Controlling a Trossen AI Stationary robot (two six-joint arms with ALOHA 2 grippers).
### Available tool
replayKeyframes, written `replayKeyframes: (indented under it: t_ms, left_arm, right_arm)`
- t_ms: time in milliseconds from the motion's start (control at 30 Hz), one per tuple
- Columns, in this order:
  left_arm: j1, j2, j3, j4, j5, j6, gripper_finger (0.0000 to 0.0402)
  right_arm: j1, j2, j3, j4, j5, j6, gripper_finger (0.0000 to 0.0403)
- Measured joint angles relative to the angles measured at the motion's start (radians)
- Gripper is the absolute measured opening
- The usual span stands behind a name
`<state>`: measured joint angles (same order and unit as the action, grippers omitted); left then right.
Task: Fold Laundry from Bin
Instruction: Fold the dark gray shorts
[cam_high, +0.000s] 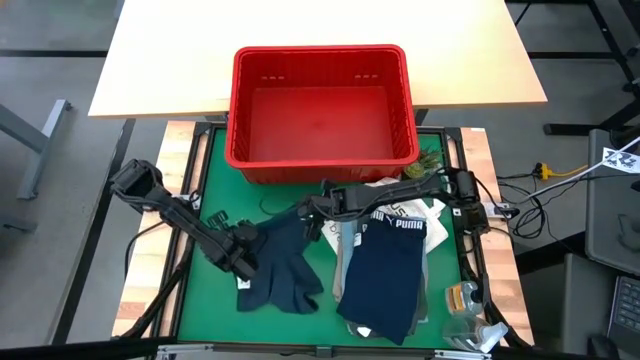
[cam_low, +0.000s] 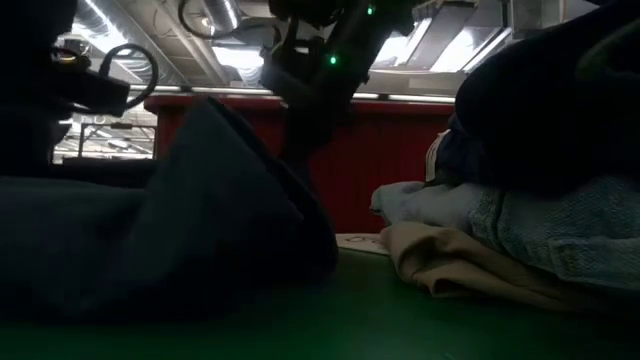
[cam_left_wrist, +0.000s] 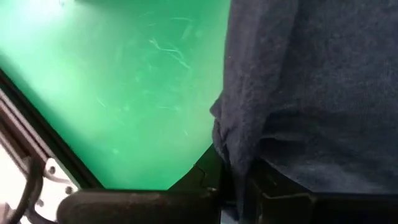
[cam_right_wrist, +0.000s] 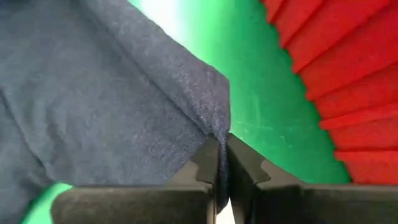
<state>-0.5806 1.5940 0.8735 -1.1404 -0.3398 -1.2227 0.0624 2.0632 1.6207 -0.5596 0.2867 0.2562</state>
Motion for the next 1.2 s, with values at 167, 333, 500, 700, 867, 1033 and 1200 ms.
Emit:
replayKeyframes:
  t_ms: [167,333,500,700,867,1033,1200]
  left_arm:
    - [0.025,0.0,-0.022,0.0,-0.03,0.044,0.0022]
    - [0.044,0.0,-0.022,0.002,-0.033,0.084,0.0051]
    - [0.053,0.0,-0.022,0.003,-0.035,0.081,0.0096]
    - [0.055,0.0,-0.022,0.004,-0.035,0.081,0.014]
    - [0.055,-0.001,-0.02,-0.004,-0.033,0.073,0.0153]
    - [0.054,-0.002,0.035,-0.041,0.005,0.109,0.0144]
    - [0.054,-0.003,0.117,-0.057,0.008,0.175,0.0131]
  right_arm:
    - [-0.033,0.0,-0.024,0.05,-0.001,-0.001,0.0021]
    - [-0.06,0.0,-0.034,0.046,0.0,-0.001,0.0021]
    - [-0.065,0.0,-0.033,0.051,-0.002,-0.002,0.0023]
    - [-0.064,0.0,-0.033,0.054,0.032,-0.003,0.0078]
    - [-0.064,0.0,-0.033,0.054,0.087,-0.019,0.014]
    - [-0.063,-0.011,-0.013,0.009,0.034,-0.074,0.0172]
    - [-0.063,-0.013,0.076,-0.131,-0.117,-0.076,0.0177]
